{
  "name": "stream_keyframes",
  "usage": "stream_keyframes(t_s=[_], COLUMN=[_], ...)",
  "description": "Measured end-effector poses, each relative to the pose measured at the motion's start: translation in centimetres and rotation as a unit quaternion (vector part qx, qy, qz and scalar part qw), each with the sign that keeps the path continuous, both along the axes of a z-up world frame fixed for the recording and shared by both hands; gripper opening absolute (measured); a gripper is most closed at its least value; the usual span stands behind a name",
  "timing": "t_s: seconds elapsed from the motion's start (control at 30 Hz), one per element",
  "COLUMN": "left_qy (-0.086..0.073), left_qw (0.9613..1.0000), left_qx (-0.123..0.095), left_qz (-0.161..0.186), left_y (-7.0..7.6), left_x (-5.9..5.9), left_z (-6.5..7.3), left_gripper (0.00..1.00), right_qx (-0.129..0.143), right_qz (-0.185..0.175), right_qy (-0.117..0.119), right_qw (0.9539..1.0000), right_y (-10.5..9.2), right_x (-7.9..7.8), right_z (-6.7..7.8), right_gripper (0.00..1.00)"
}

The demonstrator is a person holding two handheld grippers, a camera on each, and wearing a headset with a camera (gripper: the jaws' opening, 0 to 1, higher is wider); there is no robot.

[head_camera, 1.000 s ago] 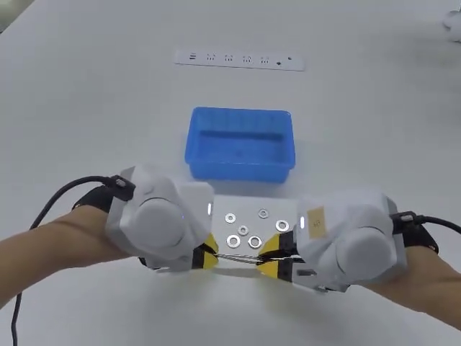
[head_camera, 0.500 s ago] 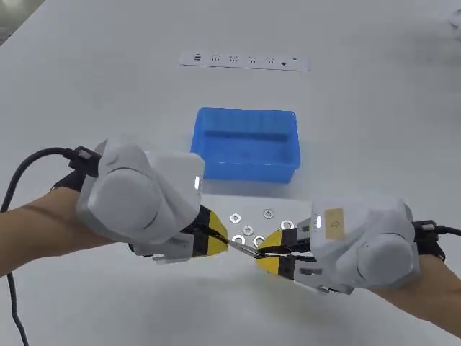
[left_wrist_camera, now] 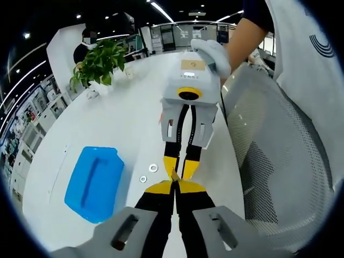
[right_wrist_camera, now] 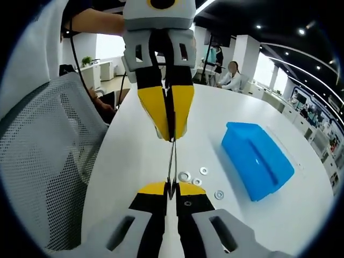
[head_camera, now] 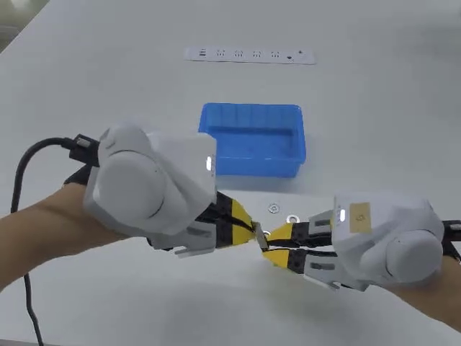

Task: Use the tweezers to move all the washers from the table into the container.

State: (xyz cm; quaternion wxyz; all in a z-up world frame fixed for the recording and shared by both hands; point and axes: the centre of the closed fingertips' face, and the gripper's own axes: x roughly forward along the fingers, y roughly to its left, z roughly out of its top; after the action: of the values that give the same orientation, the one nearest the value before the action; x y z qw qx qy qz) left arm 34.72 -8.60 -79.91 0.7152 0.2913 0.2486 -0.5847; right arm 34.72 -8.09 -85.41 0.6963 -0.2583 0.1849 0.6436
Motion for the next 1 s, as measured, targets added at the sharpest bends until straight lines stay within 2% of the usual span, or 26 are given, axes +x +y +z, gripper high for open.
stream_keyframes(t_s=[0.03,0.23,0.33,0.43,0.53,0.7,0.87,1.0], left_qy=[-0.003,0.003,0.011,0.009,0.005,0.008,0.012,0.015], left_qw=[1.0,1.0,0.9997,0.9997,0.9996,0.9995,0.999,0.999], left_qx=[0.0,-0.003,-0.018,-0.022,-0.028,-0.031,-0.043,-0.041], left_qz=[-0.001,-0.002,0.011,0.01,0.003,-0.005,-0.01,-0.011], left_y=[-0.1,-0.4,-0.3,-0.4,-0.8,-0.9,-1.1,-0.8], left_x=[0.1,0.0,0.3,0.2,0.1,-0.3,-0.7,-1.0], left_z=[0.0,-0.2,0.2,0.5,0.7,0.8,1.4,0.8], left_gripper=[0.05,0.05,0.1,0.13,0.1,0.07,0.06,0.06], right_qx=[0.002,0.009,0.011,0.014,0.017,0.016,0.023,0.017], right_qz=[-0.003,-0.009,-0.006,-0.005,-0.005,-0.007,-0.005,0.005], right_qy=[0.001,0.003,0.004,0.005,0.004,0.003,0.005,0.005], right_qw=[1.0,0.9999,0.9999,0.9999,0.9998,0.9998,0.9997,0.9998], right_y=[-0.1,-0.1,-0.2,0.0,0.2,0.2,0.8,1.2], right_x=[0.1,0.0,-0.2,-0.3,-0.3,-0.1,-0.3,-0.6], right_z=[0.0,0.1,0.1,0.1,0.3,0.3,0.7,0.1], right_gripper=[0.06,0.06,0.06,0.06,0.06,0.06,0.06,0.06])
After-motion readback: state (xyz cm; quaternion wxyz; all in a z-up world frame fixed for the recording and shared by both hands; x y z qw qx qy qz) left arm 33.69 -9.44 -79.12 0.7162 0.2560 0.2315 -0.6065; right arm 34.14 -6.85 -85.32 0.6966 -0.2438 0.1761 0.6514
